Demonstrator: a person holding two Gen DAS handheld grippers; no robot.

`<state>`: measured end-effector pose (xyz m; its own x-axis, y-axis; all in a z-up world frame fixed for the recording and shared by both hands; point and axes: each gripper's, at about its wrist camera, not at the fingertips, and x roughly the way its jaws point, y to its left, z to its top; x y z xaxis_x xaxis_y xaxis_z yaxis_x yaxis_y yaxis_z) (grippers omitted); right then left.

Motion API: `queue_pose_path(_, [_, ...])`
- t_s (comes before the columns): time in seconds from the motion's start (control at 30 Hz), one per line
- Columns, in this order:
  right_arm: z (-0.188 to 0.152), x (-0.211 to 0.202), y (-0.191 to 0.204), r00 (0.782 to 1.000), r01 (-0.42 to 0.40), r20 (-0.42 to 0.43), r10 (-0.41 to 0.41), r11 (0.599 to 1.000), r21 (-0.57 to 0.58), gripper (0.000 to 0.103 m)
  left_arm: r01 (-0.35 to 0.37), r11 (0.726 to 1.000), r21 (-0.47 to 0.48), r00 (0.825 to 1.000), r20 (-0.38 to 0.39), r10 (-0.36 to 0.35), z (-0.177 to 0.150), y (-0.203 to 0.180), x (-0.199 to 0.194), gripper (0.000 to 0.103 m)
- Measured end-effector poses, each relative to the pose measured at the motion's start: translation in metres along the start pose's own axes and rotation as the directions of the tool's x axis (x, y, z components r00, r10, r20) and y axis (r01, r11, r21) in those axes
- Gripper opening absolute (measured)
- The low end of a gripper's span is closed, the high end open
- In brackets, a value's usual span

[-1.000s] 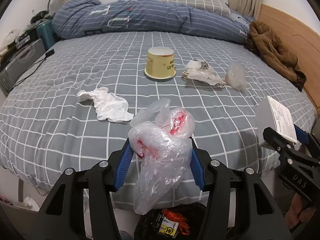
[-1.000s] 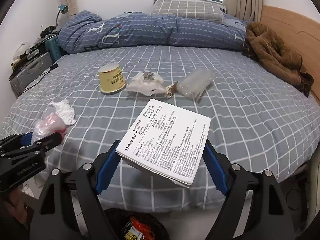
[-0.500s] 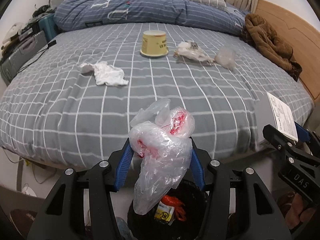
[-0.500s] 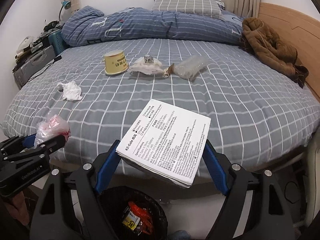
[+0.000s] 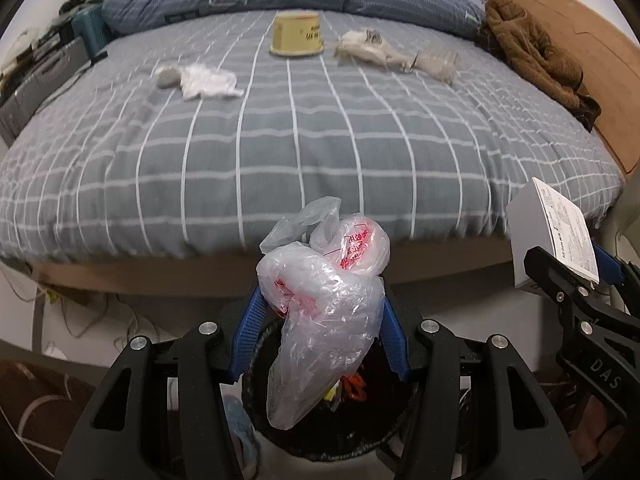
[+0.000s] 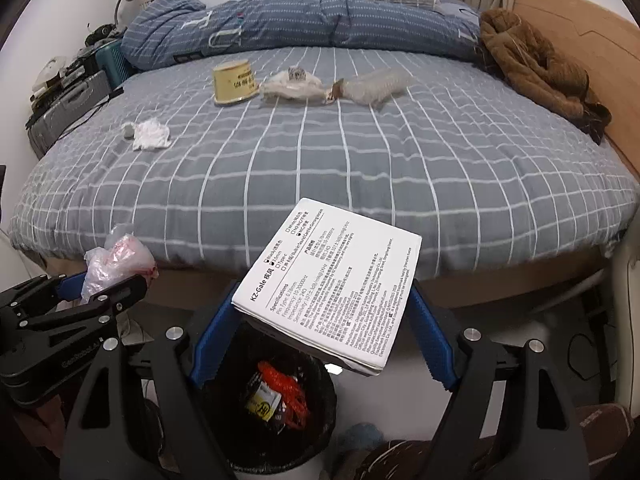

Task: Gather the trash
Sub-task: 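Lift the plastic bag and white box and carry both over the bin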

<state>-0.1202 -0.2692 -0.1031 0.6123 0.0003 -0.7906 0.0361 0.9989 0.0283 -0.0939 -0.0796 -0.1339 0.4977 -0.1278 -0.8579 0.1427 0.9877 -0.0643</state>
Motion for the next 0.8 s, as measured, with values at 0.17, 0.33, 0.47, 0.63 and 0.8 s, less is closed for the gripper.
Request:
queue_pose_path(0.17, [-0.018,0.006,0.004,0.999,0.012,-0.052,-0.012,1.0,-0.011,0.077,-0.002,1.0,-0.014,0.998,-0.064,0.001,-0.018,0.002,0.01,0.052])
queue_pose_path(0.33, [-0.032,0.014,0.006,0.994,0.012,-0.109,-0.014,1.0,-0.011,0.077,0.006,1.0,-0.016,0.995,-0.102,-0.008,-0.031,0.001,0.021,0.052])
queue_pose_path(0.47, [-0.046,0.032,0.005,0.986,0.024,-0.164,-0.027,0.999,-0.022,0.077,0.009,1.0,-0.014,0.99,-0.14,-0.011,-0.041,0.001,0.04,0.052])
queue_pose_path(0.63, [-0.057,0.052,0.007,0.974,0.03,-0.224,-0.04,0.998,-0.049,0.077,0.022,1.0,-0.014,0.978,-0.208,-0.025,-0.053,0.002,0.067,0.052])
queue_pose_path(0.8, [-0.066,0.074,0.002,0.959,0.018,-0.283,-0.024,1.0,-0.023,0.077,-0.004,1.0,0.001,0.963,-0.271,0.004,-0.068,0.005,0.097,0.051])
